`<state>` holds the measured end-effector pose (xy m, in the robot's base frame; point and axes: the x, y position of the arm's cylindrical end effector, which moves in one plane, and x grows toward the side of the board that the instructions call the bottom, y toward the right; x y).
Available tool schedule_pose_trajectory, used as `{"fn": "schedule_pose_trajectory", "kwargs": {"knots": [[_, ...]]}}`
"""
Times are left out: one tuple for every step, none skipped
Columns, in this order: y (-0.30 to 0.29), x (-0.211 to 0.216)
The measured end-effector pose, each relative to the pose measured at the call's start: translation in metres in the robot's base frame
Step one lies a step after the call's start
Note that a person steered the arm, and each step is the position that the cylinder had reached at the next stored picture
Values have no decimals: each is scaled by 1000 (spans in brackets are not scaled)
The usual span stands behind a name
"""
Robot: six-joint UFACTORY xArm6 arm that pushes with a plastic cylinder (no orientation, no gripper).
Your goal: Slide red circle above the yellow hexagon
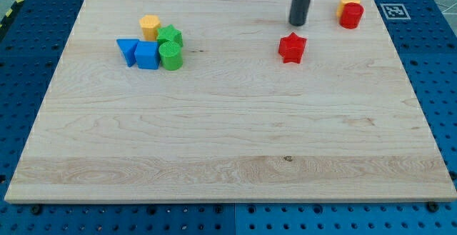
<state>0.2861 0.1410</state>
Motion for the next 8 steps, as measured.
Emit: {"fn": "schedule_pose_trajectory", "kwargs": {"knots": [[24,2],[31,2],[33,2],[40,9],[63,19],[100,19],[128,19],[142,19]]}}
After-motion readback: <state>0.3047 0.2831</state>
